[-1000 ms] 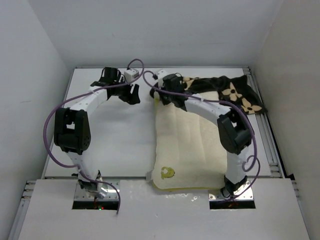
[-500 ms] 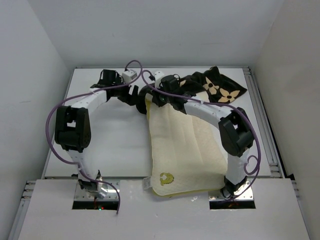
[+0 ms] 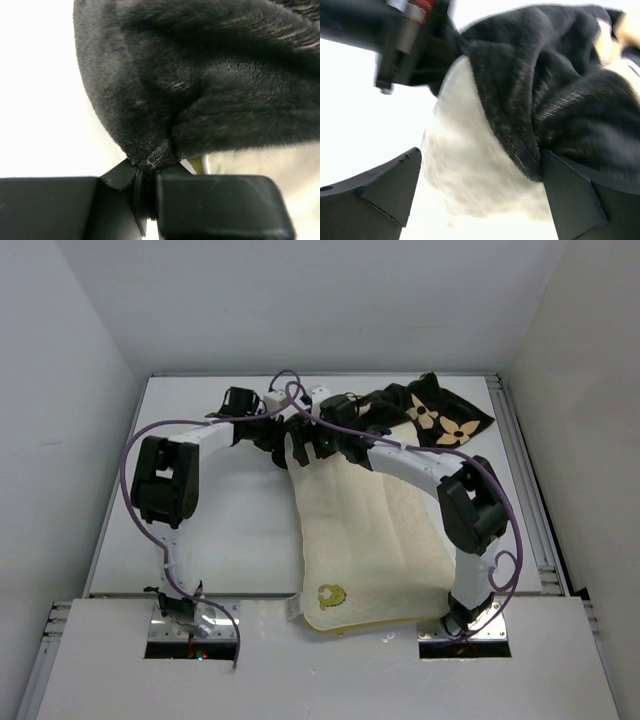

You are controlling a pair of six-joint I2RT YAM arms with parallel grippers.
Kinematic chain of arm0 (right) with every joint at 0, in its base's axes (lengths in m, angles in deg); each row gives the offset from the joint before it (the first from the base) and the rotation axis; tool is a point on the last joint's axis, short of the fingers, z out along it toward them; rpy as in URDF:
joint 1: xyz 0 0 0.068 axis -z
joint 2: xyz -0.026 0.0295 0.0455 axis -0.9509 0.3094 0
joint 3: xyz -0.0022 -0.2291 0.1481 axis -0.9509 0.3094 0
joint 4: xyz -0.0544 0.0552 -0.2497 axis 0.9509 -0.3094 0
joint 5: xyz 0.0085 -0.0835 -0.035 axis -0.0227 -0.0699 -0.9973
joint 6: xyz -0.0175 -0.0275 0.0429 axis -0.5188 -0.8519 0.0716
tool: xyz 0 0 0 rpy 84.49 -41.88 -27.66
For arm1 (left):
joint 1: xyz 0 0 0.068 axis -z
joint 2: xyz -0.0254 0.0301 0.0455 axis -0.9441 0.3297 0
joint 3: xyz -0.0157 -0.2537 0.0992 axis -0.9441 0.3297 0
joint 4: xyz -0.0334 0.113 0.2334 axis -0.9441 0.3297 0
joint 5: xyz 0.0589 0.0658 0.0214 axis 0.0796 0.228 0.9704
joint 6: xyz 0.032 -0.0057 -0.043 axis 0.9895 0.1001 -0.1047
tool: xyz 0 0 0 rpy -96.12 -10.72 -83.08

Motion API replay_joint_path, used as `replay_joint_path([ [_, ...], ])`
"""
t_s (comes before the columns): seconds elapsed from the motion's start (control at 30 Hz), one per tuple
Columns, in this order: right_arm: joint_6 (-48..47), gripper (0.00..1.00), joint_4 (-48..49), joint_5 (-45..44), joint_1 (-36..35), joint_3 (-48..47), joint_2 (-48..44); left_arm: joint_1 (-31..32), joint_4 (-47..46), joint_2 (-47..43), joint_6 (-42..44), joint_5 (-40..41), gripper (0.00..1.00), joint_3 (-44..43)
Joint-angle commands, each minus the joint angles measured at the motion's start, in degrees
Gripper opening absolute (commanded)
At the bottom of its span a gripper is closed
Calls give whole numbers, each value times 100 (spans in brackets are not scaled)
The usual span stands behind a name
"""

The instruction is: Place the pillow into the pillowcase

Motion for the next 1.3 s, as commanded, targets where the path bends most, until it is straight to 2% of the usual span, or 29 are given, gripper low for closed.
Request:
replay_joint_path([
  [0.0,605,99,-825,-806,91,-237,-577,-26,-73,-644,66,-533,0,-16],
  [0.07,825,99,-1100,-1551,13,60,-1023,1,-47,-1092,198,-613,0,257],
  [0.17,1396,99,-1039,-2116,-76,753,-1813,-8,339,-1339,321,-692,0,267],
  [0.23,1713,92,-838,-2223,-321,1063,-2132,-17,672,-1322,321,-719,0,109],
  [0.27,1757,84,-758,-2267,-426,1325,-2290,-26,753,-1313,321,-780,0,82],
  [0.3,1819,54,-740,-2337,-706,1389,-2301,-8,806,-1305,356,-815,0,74],
  [0.33,1898,39,-809,-2399,-839,1407,-2266,1,850,-1313,365,-868,0,91],
  [0.37,2177,30,-888,-2469,-919,1390,-2205,9,876,-1322,374,-851,0,100],
  [0.4,2345,34,-1063,-2470,-1015,1355,-1987,36,894,-1348,417,-842,0,91],
  [0.43,2582,46,-1108,-2261,-1034,1285,-1749,45,920,-1383,435,-798,0,100],
  [0.47,2697,66,-1074,-2189,-1051,1258,-1643,62,929,-1410,435,-781,0,117],
  [0.5,2785,96,-1013,-2110,-1077,1205,-1546,71,964,-1427,435,-754,0,135],
  [0.53,2882,99,-899,-2066,-1095,1205,-1458,80,990,-1454,462,-780,0,144],
  [0.67,3374,99,-1062,-2477,-1087,890,-747,132,1087,-1568,532,-816,0,179],
  [0.77,3656,99,-1424,-2681,-946,-22,113,211,1175,-1630,515,-938,0,223],
  [0.8,3691,82,-1251,-2542,-824,-139,212,255,1201,-1647,515,-1000,0,249],
  [0.83,3700,61,-1249,-2357,-753,-192,256,256,1228,-1673,532,-1061,0,267],
  [0.9,3831,10,-688,-2076,-613,-97,144,334,1377,-1700,576,-1123,0,249],
  [0.93,3893,0,-539,-2109,-490,-9,30,361,1421,-1717,672,-1114,0,232],
  [1.13,4280,0,1044,-2663,134,1291,-1429,387,1860,-1726,1103,-869,0,170],
  [1.27,4202,0,1036,-3023,276,1013,-1624,606,2431,-1674,1770,-694,0,-40],
])
